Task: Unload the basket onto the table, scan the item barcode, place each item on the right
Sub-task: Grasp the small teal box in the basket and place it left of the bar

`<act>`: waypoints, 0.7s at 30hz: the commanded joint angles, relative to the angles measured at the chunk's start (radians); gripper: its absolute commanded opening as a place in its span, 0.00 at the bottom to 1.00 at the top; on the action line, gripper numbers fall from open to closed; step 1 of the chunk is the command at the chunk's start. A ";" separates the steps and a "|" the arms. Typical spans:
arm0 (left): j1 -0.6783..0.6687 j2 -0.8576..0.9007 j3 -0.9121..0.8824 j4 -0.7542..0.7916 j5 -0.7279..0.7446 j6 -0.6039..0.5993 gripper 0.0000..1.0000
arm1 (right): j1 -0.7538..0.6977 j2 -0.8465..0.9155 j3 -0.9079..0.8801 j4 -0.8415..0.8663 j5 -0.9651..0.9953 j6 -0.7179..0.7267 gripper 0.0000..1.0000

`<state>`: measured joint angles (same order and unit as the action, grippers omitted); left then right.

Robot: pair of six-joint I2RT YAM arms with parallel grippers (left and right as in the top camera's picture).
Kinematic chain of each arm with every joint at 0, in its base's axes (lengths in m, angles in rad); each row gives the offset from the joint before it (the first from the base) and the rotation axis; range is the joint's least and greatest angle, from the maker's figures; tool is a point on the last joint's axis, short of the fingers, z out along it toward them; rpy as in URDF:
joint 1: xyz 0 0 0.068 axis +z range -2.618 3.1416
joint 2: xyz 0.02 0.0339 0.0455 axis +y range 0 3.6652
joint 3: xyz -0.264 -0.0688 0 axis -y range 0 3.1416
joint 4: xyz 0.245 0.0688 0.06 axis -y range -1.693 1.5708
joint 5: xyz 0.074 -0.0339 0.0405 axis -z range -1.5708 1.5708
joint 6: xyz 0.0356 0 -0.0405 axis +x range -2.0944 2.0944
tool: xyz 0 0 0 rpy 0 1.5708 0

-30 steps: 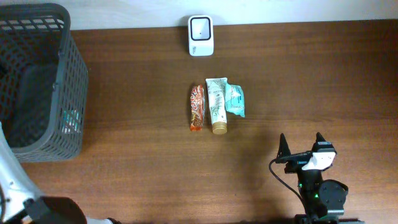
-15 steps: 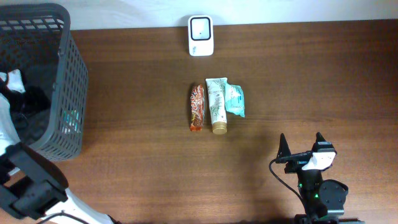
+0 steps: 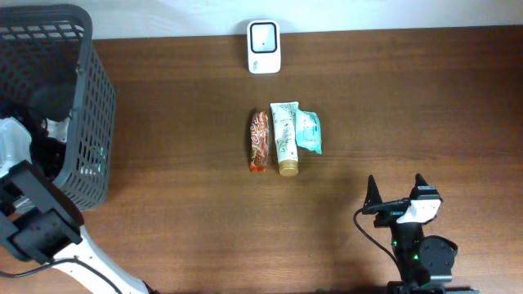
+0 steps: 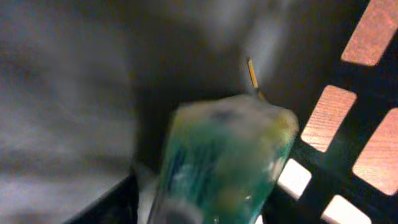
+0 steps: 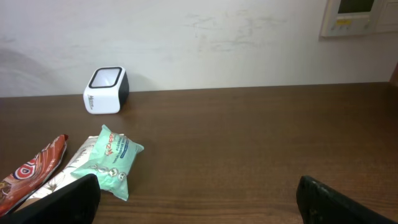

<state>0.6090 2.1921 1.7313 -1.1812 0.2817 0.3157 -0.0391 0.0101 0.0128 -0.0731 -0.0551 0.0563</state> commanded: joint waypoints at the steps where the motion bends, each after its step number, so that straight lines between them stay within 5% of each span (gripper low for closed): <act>1: 0.003 0.018 -0.020 0.027 -0.017 0.014 0.09 | 0.005 -0.006 -0.007 -0.001 -0.013 0.005 0.99; 2: 0.004 0.018 -0.013 0.040 -0.037 -0.013 0.00 | 0.005 -0.006 -0.007 -0.001 -0.013 0.005 0.99; 7: 0.023 0.014 0.243 -0.024 -0.076 -0.225 0.00 | 0.005 -0.006 -0.007 -0.001 -0.013 0.005 0.99; 9: 0.023 0.010 0.488 -0.098 -0.073 -0.296 0.00 | 0.005 -0.006 -0.007 -0.001 -0.013 0.005 0.99; 14: 0.021 0.006 1.161 -0.167 0.223 -0.605 0.00 | 0.005 -0.006 -0.007 -0.001 -0.013 0.005 0.99; 18: -0.036 -0.007 1.407 -0.228 0.390 -0.846 0.00 | 0.005 -0.006 -0.007 -0.001 -0.013 0.005 0.99; 21: -0.172 -0.016 1.407 -0.328 0.414 -0.836 0.00 | 0.005 -0.006 -0.007 -0.002 -0.013 0.005 0.99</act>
<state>0.5503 2.1754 3.1352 -1.4479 0.6209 -0.4572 -0.0391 0.0101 0.0128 -0.0734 -0.0551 0.0563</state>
